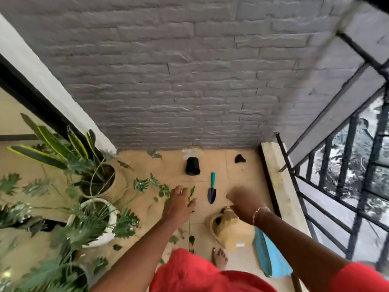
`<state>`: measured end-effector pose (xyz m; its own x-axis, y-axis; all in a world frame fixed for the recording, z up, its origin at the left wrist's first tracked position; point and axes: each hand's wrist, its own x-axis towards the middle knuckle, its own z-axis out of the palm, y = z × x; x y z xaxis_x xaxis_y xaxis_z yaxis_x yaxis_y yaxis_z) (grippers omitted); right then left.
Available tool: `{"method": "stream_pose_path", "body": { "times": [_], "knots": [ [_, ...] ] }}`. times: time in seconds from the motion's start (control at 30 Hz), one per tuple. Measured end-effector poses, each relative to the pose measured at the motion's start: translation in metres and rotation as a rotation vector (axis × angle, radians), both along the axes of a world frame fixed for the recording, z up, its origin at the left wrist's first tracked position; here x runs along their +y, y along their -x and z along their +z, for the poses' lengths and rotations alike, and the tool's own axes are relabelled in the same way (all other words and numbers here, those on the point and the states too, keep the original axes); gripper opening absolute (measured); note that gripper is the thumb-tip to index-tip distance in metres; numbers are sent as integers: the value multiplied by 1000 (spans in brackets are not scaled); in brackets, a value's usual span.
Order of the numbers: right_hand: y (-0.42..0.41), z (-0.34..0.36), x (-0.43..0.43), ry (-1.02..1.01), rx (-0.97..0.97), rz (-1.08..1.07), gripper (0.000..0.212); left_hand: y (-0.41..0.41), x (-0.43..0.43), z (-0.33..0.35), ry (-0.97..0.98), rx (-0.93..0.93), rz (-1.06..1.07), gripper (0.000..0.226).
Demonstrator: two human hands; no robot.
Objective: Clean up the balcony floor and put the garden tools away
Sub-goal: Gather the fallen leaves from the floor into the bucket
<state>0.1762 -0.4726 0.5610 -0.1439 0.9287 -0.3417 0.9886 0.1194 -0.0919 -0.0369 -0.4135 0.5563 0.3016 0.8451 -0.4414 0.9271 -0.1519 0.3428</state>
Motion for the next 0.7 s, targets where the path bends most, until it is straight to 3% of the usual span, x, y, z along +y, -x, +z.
{"method": "stream_pose_path", "body": {
  "times": [0.27,0.4,0.53,0.7],
  "knots": [
    [-37,-10,81,23,36,-56,42,-31,97,-19,-14,39,-66,51],
    [-66,-23,119,29,20,-161,41,-61,165,-36,-28,38,-197,47],
    [-90,-36,160,29,85,-399,39,-95,242,-46,8,46,-396,42],
    [-93,-48,198,65,191,-901,36,-140,338,-43,20,119,-720,35]
  ]
}}
